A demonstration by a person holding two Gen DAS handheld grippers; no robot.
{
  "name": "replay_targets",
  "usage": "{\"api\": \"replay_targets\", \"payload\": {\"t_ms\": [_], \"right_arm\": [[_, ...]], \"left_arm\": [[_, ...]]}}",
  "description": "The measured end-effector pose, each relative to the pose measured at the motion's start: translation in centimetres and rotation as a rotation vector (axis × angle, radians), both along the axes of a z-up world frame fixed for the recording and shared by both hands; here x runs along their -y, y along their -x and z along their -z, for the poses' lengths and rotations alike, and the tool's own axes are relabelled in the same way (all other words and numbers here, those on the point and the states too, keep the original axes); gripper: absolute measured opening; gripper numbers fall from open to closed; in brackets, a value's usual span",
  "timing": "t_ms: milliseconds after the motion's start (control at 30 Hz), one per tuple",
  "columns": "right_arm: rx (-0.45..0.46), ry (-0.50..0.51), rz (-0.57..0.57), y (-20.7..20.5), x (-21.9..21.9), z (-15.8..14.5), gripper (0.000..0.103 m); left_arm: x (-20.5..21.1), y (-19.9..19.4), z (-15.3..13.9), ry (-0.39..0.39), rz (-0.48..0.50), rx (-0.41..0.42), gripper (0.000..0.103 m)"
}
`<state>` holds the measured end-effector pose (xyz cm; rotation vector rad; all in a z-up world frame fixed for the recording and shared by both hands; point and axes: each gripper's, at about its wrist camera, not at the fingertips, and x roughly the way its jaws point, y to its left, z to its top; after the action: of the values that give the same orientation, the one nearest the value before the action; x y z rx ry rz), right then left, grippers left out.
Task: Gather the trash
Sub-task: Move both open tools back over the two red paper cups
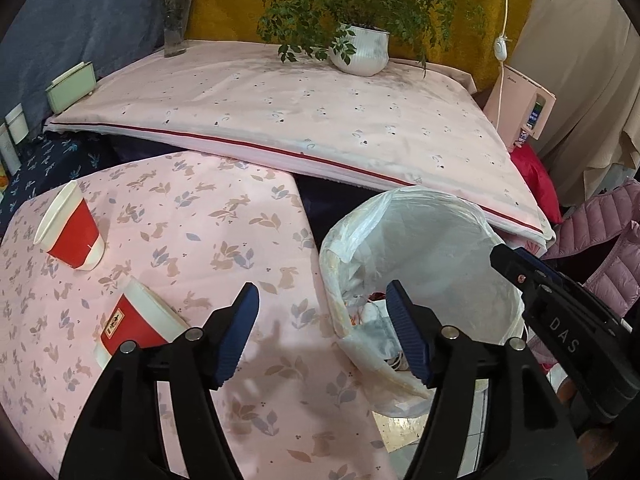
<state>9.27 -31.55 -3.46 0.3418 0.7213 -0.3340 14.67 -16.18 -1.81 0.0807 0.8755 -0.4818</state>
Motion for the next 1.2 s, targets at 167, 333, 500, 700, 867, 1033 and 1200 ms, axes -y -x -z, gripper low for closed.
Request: {"api": "replay_targets", "payload": {"t_ms": [167, 333, 500, 700, 867, 1033, 1200], "right_arm": [[-0.002, 0.006, -0.03, -0.4, -1.4, -0.1, 0.034], [-0.018, 0.016, -0.073, -1.0, -3.6, 0.2, 0.036], [-0.026, 0.009, -0.121, -1.4, -6.2, 0.5, 0.044], [-0.043, -0.017, -0.183, -2.1, -9.8, 1.4, 0.053], [-0.061, -0.05, -0.237, -2.8, -13.1, 2.4, 0.059], [-0.081, -0.064, -0.282, -3.8, -16.2, 3.4, 0.063], [-0.101, -0.098, -0.309, -5.1, -18.3, 4.3, 0.064]], "left_arm": [[-1.9, -0.4, 0.3, -0.009, -0.042, 0.008, 0.071], [-3.8, -0.7, 0.8, -0.018, -0.072, 0.006, 0.073], [-6.3, -0.9, 1.1, -0.023, -0.116, 0.007, 0.076], [-10.2, -1.5, 1.7, -0.031, -0.191, 0.015, 0.085], [-14.1, -2.1, 2.3, -0.044, -0.265, 0.011, 0.085], [-17.8, -3.1, 2.8, -0.053, -0.324, 0.008, 0.087], [-20.6, -4.6, 3.3, -0.056, -0.364, 0.001, 0.087]]}}
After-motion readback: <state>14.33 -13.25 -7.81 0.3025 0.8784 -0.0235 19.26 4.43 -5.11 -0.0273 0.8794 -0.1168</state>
